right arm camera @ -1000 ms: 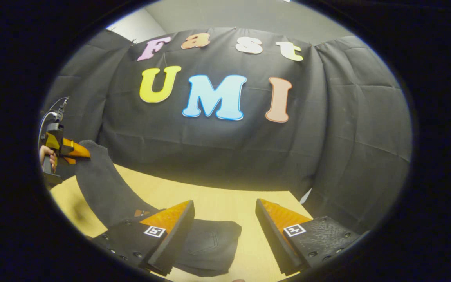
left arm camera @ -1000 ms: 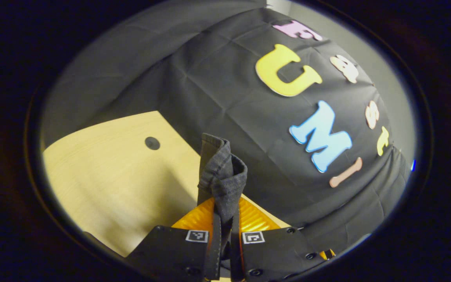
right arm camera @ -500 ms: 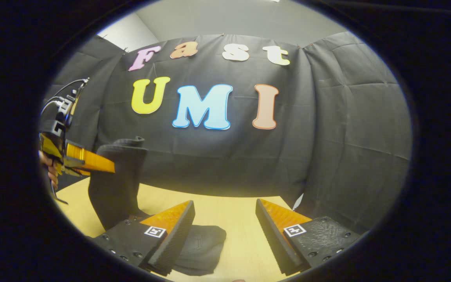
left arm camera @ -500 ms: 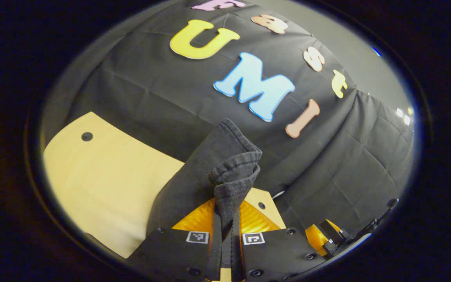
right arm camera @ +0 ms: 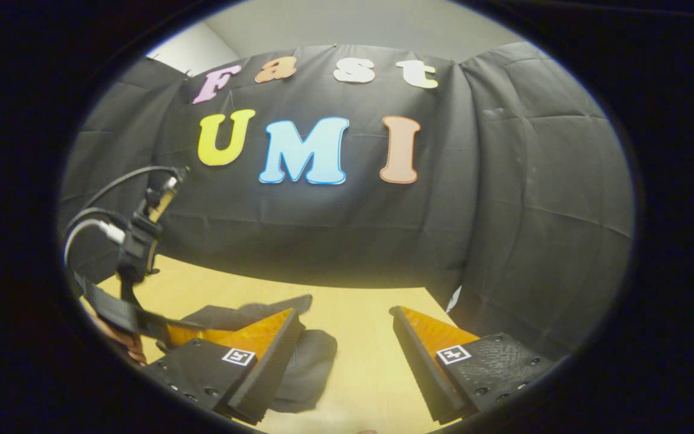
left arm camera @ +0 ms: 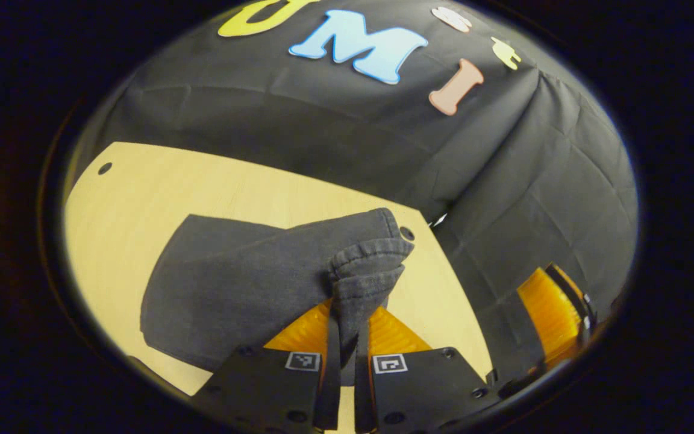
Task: Grasp the waist and the cuffs of the jeans and fold them to make the two legs overlap; first hold the waist and fold one-third of the jeans toward the cuffs, then hold the cuffs and fold the remaining one-third in the same direction to finish folding.
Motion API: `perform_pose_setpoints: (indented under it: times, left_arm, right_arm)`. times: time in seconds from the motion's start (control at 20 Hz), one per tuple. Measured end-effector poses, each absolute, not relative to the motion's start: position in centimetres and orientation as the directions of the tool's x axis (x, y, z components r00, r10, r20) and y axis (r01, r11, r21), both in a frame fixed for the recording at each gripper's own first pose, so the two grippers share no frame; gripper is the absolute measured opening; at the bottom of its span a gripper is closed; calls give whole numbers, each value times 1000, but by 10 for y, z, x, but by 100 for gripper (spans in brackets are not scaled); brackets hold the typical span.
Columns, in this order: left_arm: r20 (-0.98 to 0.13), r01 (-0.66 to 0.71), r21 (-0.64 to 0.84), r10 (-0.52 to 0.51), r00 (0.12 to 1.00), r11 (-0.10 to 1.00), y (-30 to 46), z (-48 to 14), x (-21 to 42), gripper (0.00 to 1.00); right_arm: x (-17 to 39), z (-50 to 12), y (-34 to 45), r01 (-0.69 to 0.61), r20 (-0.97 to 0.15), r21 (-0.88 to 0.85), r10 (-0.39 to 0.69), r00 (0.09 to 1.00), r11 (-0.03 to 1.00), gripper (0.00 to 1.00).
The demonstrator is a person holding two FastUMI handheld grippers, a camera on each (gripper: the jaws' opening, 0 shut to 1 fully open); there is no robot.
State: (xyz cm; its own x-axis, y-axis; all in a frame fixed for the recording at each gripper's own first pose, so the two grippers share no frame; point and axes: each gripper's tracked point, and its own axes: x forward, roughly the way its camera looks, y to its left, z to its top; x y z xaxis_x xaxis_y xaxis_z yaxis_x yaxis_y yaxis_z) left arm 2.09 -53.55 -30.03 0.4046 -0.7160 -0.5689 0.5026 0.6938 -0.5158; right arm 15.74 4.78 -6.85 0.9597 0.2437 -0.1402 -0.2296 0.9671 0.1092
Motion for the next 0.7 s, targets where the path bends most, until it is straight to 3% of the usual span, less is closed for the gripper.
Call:
perform_pose_setpoints:
  times: [0.15,0.25,0.3,0.35,0.5,0.7]
  left_arm:
    - [-589,519,-489,-704,396,701,-545,-324,7,18]
    - [-561,522,-515,-728,394,680,-541,-317,2,28]
    - [-554,518,-514,-726,409,684,-538,-312,3,45]
    - [-552,514,-493,-709,438,702,-532,-308,4,50]
    - [-516,520,-480,-707,484,707,-524,-286,-4,93]
    - [-445,527,-448,-692,569,722,-500,-241,-12,96]
  right_arm:
    - [153,-72,50,-247,-148,119,263,953,962,93]
    - [150,-69,50,-258,-141,121,273,951,959,93]
    - [148,-67,49,-262,-135,121,278,951,957,93]
    - [145,-66,49,-269,-128,122,284,950,955,93]
    - [136,-60,49,-294,-99,128,307,946,947,93]
    - [123,-50,44,-318,-72,131,328,942,939,94]
